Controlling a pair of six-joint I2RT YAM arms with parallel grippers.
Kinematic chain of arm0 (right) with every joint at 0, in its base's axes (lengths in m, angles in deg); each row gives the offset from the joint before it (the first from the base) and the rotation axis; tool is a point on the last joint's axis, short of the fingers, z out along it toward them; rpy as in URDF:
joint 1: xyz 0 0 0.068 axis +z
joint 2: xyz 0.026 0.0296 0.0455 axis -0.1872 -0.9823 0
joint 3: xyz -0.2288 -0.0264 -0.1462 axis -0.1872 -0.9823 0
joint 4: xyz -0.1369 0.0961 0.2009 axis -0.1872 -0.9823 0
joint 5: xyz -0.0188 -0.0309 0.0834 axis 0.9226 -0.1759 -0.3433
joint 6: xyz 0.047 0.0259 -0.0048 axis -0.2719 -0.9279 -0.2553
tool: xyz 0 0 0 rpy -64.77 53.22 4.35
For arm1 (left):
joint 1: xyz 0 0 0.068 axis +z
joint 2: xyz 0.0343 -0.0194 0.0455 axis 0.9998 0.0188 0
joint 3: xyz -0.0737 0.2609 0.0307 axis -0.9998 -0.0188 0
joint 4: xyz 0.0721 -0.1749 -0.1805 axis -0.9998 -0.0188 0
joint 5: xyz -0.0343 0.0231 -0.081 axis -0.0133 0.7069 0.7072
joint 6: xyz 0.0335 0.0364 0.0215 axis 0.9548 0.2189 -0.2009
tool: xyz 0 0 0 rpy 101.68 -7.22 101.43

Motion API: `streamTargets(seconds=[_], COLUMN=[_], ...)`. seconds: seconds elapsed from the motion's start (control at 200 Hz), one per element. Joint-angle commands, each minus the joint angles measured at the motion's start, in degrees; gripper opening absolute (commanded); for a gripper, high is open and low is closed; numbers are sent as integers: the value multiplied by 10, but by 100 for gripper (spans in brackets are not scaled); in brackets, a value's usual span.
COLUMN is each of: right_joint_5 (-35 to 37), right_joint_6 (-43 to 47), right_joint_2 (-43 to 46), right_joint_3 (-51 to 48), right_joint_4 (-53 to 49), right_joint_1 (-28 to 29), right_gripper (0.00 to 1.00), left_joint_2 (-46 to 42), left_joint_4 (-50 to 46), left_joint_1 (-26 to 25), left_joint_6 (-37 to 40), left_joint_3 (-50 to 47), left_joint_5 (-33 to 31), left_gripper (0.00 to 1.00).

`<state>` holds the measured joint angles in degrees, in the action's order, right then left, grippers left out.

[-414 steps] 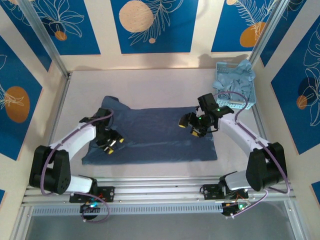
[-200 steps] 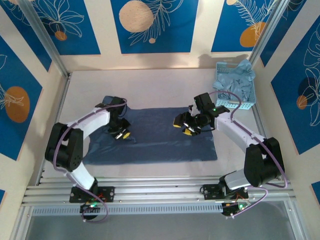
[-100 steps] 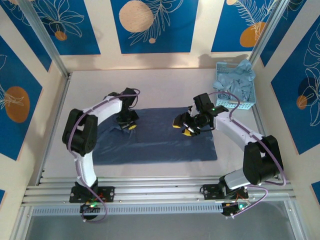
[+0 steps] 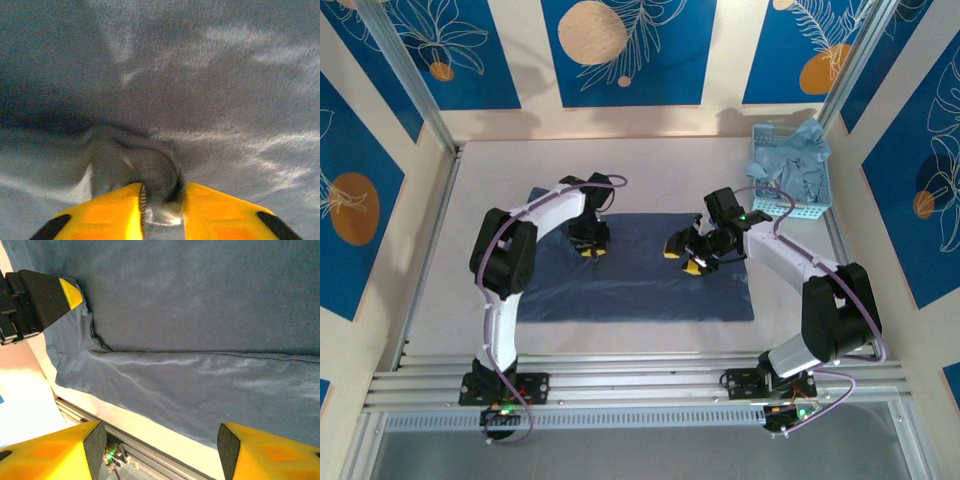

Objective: Fold and stack the t-shirts

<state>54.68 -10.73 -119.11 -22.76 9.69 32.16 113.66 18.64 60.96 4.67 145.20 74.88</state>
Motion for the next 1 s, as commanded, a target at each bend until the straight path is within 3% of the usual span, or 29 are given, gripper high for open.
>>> streamTargets(seconds=[0.0, 0.135, 0.225, 0.33, 0.505, 0.605, 0.74, 0.99], right_joint_5=[-19, -19, -18, -13, 46, 72, 87, 100], right_joint_6=[-5, -3, -2, -1, -8, -10, -6, 3], right_joint_2=[-7, -10, -13, -18, -38, -63, -119, -229], right_joint_3=[15, 15, 15, 16, 33, 35, 50, 136], right_joint_4=[-3, -3, -2, 2, -40, -64, -74, -123], right_joint_1=[1, 3, 3, 3, -13, -34, -48, -30], right_gripper=[63, 63, 62, 58, 44, 42, 41, 42], left_joint_2=[-43, -147, -170, -180, -225, -223, -205, -194], left_joint_4=[-14, 71, 55, 41, 86, 85, 82, 51], left_joint_1=[-20, -21, -4, 37, 130, 168, 202, 264], left_joint_6=[54, 66, 39, -14, -101, -127, -143, -149], left_joint_3=[10, -50, -67, -108, -225, -262, -299, -349], left_joint_5=[-77, -115, -132, -88, -5, 14, 3, -80], left_gripper=[42, 53, 57, 50, 31, 26, 25, 25])
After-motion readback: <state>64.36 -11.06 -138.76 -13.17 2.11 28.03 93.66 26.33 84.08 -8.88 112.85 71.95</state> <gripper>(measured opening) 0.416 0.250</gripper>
